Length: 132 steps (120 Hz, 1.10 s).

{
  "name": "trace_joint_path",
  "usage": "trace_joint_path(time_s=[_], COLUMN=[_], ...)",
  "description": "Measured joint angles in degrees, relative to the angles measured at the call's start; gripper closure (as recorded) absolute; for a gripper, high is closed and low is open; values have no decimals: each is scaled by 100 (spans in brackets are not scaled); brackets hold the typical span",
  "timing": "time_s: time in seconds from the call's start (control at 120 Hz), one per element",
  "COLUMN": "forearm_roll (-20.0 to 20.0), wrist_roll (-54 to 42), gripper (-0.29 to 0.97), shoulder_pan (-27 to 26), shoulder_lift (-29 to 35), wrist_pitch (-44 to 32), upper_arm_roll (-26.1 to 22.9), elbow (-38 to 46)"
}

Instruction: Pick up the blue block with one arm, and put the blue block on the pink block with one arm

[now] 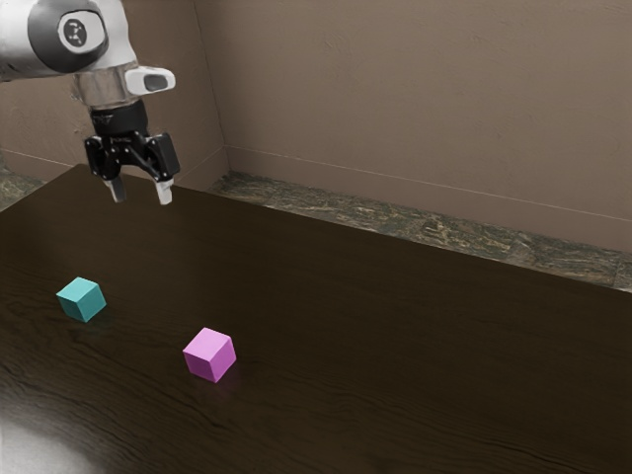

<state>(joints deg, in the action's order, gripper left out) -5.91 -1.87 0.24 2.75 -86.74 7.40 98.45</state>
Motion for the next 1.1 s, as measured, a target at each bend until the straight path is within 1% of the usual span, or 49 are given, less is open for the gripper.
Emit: trace_joint_path(time_s=[0.083, 0.15, 0.25, 0.317, 0.342, 0.375, 0.408, 0.492, 0.542, 0.617, 0.7, 0.842, 1.017, 1.1], forearm_roll=[8, 48, 264, 415, 517, 629, 715, 852, 902, 954, 987, 1010, 1019, 1008], wrist_roll=[-7, -13, -73, -177, -230, -304, -378, -569, -704, -925, -1178, -1578, -1962, -2130], gripper=[0, 0, 0, 0, 1, 1, 1, 2, 2, 2, 3, 3, 3, 4], shoulder_pan=[55, 53, 7, 6, 123, 411, 718, 1752, 2076, 2257, 2407, 2808, 2955, 3075], shoulder_lift=[-75, -254, -233, -197, -125, 37, 179, 368, 393, 382, 233, 138, 134, -62], wrist_pitch=[-330, -534, -1161, -1711, -1959, -2291, -2584, -3139, -3386, -3734, -4049, -4423, -4670, -4833], upper_arm_roll=[-22, -20, -12, -28, -151, -409, -561, -694, -718, -739, -747, -755, -833, -836], elbow=[78, 170, 1008, 1551, 1797, 2167, 2435, 2736, 2840, 3035, 3096, 3273, 3606, 3650])
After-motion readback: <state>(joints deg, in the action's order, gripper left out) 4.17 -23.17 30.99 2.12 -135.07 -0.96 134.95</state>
